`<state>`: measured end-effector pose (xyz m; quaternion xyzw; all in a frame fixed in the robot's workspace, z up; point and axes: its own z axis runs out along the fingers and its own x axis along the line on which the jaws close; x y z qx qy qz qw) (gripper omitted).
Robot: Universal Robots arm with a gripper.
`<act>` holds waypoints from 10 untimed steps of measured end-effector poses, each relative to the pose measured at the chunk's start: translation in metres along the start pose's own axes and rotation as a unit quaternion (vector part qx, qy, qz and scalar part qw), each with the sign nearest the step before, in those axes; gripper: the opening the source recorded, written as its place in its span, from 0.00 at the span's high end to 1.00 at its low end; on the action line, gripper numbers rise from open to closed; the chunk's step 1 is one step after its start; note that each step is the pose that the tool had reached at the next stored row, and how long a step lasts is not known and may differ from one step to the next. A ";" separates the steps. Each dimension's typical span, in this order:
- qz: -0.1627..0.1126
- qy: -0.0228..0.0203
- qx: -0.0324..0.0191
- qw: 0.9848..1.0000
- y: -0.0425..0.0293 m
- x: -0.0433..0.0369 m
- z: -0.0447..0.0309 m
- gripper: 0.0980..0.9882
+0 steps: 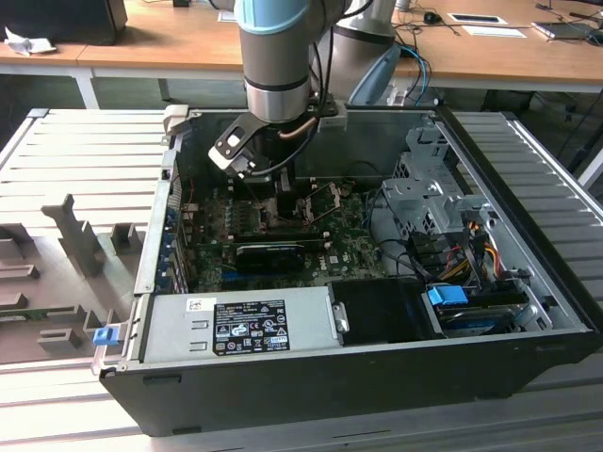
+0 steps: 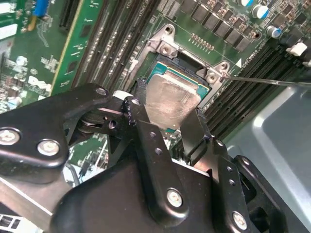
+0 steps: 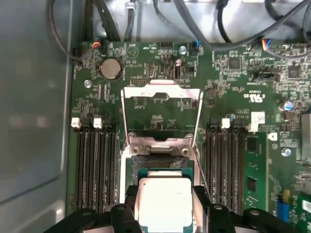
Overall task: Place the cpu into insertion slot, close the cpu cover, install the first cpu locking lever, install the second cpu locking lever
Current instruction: 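Place the cpu into insertion slot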
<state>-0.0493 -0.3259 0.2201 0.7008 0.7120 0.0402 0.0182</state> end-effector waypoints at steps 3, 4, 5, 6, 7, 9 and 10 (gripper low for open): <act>0.018 -0.001 -0.001 1.000 0.0003 0.0002 0.0063 0.52; 0.018 -0.001 -0.001 1.000 0.0008 0.0005 0.0073 0.52; 0.018 -0.001 -0.001 1.000 0.0015 0.0009 0.0080 0.52; 0.018 -0.001 -0.001 1.000 0.0021 0.0017 0.0092 0.52; 0.018 -0.001 -0.001 1.000 0.0022 0.0022 0.0101 0.52; 0.018 -0.001 -0.001 1.000 0.0021 0.0023 0.0118 0.52; 0.018 -0.001 -0.001 1.000 0.0020 0.0023 0.0130 0.52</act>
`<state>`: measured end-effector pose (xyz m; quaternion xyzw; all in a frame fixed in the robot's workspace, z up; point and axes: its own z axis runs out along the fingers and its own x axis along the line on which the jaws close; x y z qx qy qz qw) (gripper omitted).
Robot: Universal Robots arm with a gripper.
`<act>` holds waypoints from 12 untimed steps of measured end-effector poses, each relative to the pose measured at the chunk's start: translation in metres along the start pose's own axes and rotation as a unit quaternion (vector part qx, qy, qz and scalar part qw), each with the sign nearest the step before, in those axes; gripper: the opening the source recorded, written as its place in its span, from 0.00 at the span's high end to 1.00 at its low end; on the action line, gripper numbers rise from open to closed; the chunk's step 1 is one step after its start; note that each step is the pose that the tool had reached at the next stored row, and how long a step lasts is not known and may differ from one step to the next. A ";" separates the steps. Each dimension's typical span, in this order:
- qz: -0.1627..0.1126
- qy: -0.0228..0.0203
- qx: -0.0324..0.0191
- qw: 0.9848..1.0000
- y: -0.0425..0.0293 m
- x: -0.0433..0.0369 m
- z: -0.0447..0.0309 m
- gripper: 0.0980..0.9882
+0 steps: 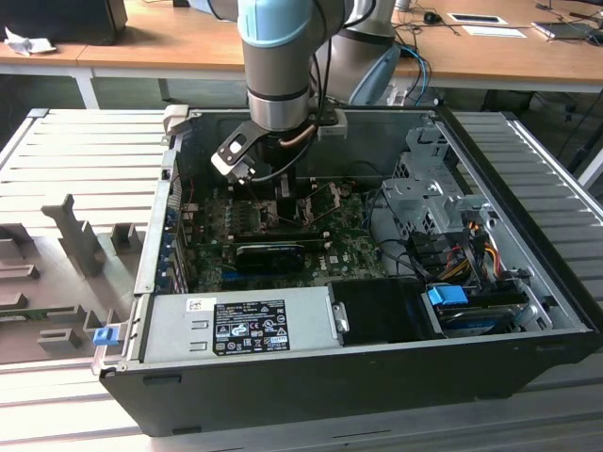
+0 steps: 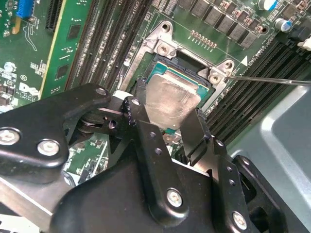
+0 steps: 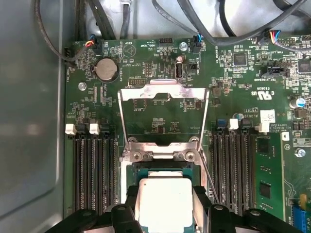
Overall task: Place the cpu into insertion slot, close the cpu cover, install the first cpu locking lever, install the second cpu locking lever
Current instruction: 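Place the cpu into insertion slot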
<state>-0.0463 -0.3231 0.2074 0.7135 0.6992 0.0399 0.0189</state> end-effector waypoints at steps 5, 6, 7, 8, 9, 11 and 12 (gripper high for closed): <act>-0.001 0.000 0.000 1.000 -0.0002 0.0005 0.0027 0.52; -0.001 0.000 0.000 1.000 -0.0002 0.0006 0.0029 0.52; -0.001 0.000 0.000 1.000 -0.0001 0.0009 0.0033 0.52; -0.001 0.000 0.000 1.000 0.0000 0.0014 0.0035 0.52; -0.001 0.000 0.000 1.000 0.0001 0.0016 0.0038 0.52; -0.001 0.000 0.000 1.000 0.0002 0.0019 0.0043 0.52; -0.001 0.000 0.000 1.000 0.0005 0.0024 0.0047 0.52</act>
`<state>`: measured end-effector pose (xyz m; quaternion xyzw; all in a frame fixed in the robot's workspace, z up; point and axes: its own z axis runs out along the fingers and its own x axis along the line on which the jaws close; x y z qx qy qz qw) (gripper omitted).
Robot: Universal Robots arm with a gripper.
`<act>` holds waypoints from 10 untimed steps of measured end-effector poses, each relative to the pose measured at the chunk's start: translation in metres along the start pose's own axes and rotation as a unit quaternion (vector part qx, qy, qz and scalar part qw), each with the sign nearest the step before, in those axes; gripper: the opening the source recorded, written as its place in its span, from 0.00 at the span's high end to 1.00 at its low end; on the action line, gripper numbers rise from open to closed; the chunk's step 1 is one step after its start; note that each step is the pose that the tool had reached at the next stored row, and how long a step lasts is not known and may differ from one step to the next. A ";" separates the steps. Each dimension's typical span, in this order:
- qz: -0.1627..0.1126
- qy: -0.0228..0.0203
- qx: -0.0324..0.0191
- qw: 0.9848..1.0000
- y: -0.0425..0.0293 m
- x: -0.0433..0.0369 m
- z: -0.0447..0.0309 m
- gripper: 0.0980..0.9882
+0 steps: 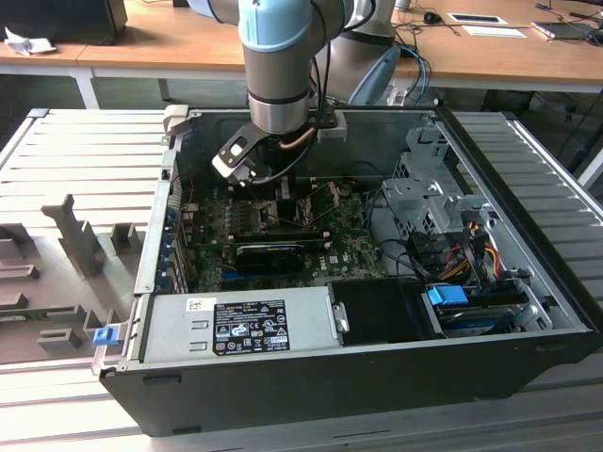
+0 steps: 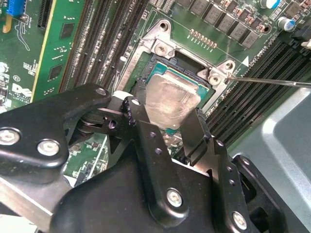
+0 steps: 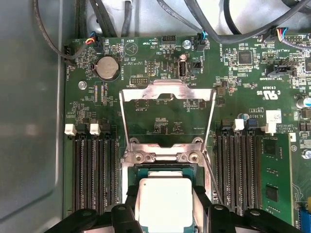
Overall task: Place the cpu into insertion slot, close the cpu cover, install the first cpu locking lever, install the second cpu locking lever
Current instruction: 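Place the cpu into insertion slot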
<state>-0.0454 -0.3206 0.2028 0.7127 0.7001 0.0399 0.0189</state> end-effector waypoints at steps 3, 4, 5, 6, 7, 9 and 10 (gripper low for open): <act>0.000 0.000 0.000 1.000 -0.0002 0.0001 0.0017 0.52; 0.000 0.000 0.000 1.000 -0.0001 0.0001 0.0019 0.52; 0.000 0.000 0.000 1.000 -0.0001 0.0002 0.0020 0.52; 0.000 0.000 0.000 1.000 -0.0001 0.0002 0.0020 0.52; 0.000 0.000 0.000 1.000 -0.0001 0.0001 0.0021 0.52; 0.000 0.001 0.000 1.000 0.0000 0.0004 0.0027 0.52; 0.000 0.000 0.000 1.000 -0.0001 0.0002 0.0024 0.44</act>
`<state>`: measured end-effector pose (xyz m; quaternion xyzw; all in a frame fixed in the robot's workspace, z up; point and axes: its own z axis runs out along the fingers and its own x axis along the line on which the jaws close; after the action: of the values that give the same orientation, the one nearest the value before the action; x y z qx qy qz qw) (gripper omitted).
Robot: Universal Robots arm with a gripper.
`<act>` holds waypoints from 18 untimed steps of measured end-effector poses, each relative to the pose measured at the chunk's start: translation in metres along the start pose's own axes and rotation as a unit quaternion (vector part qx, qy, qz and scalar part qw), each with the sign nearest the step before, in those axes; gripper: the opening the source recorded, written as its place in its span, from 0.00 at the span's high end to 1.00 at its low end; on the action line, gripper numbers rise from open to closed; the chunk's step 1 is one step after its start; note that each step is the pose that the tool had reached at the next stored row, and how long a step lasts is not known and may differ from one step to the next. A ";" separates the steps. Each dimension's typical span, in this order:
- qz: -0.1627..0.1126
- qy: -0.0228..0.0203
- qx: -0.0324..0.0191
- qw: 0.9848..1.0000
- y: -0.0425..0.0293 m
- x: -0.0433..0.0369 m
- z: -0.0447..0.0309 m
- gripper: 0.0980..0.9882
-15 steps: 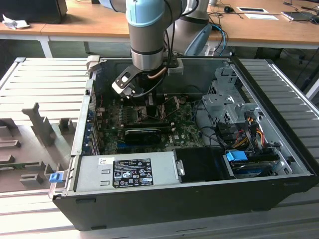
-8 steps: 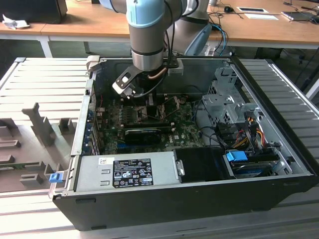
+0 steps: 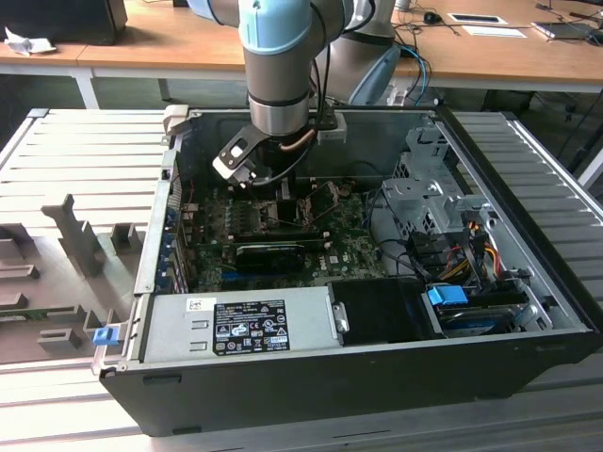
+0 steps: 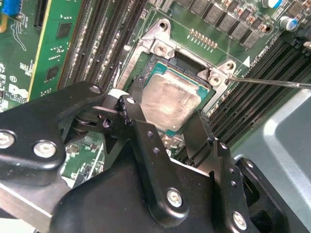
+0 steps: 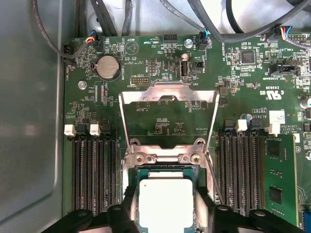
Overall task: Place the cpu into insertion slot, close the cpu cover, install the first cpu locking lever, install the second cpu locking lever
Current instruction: 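Place the cpu into insertion slot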
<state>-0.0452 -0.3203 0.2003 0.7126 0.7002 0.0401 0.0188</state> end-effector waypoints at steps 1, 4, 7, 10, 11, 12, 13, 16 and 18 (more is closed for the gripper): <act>0.000 0.000 0.000 1.000 0.0000 -0.0001 -0.0001 0.44; 0.000 -0.001 0.000 1.000 0.0000 -0.0001 -0.0007 0.44; 0.000 -0.001 0.000 1.000 0.0000 -0.0001 -0.0007 0.52; 0.000 -0.001 0.000 1.000 0.0000 -0.0001 -0.0007 0.52; 0.000 -0.001 0.000 1.000 0.0000 0.0000 -0.0006 0.52; 0.000 -0.001 0.000 1.000 0.0000 0.0000 -0.0006 0.51; 0.000 -0.001 0.000 1.000 0.0000 0.0000 -0.0006 0.51; 0.000 -0.001 0.000 1.000 0.0003 0.0000 -0.0010 0.44; 0.000 -0.001 0.001 1.000 0.0010 -0.0001 -0.0010 0.44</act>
<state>-0.0444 -0.3204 0.2014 0.7128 0.7001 0.0388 0.0190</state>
